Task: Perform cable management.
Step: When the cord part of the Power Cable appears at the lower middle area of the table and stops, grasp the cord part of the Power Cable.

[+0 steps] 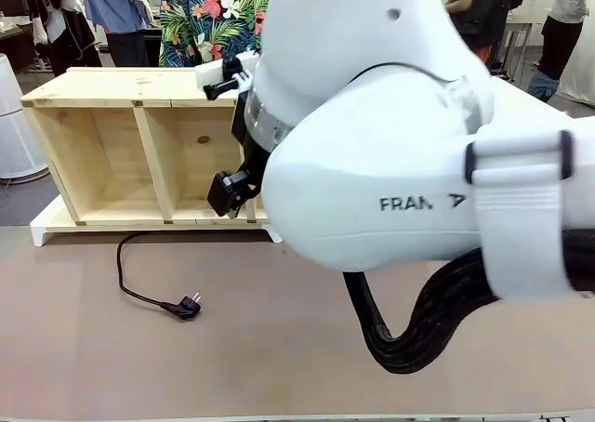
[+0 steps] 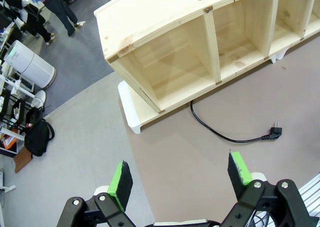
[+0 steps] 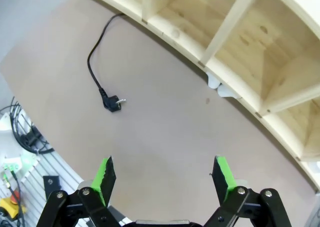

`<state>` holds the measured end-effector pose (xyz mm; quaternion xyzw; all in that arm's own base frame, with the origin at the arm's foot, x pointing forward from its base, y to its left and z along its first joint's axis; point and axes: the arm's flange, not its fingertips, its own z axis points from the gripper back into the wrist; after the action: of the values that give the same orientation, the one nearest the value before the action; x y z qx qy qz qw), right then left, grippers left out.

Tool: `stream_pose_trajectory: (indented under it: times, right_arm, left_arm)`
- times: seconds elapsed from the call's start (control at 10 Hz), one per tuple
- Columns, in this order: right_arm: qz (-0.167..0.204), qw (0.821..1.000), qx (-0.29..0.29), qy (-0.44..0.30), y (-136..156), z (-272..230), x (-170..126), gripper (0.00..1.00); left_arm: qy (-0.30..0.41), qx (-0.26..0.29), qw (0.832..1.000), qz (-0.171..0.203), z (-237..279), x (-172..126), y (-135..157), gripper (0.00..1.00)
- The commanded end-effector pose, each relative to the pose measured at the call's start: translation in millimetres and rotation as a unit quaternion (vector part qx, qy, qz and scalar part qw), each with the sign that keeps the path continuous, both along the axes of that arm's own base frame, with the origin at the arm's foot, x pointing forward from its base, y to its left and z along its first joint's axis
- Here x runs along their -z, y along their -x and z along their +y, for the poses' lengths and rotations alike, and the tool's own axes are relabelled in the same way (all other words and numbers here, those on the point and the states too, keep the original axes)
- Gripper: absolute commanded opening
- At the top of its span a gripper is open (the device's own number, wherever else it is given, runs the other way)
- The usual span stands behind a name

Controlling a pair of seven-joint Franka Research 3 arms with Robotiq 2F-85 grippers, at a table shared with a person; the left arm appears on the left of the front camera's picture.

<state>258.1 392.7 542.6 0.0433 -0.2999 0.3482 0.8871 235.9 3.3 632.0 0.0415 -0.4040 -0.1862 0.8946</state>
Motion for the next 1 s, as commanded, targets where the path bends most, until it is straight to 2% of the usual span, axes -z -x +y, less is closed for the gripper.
stream_pose_trajectory:
  times: [0.0, 0.5, 0.9]
  right_arm:
    - [0.005, 1.0, 0.004, 0.024, -5.6, 26.4, 9.8, 1.0]
    - [0.013, 0.998, -0.015, 0.058, -6.1, 52.0, 26.8, 1.0]
    - [0.016, 0.998, -0.03, 0.052, -4.2, 42.1, 27.8, 1.0]
  left_arm:
    - [0.005, -0.006, 1.0, -0.005, -1.3, -0.7, -3.0, 1.0]
    - [0.005, -0.006, 1.0, -0.005, -1.3, -0.7, -3.0, 1.0]
    - [0.005, -0.006, 1.0, -0.005, -1.3, -0.7, -3.0, 1.0]
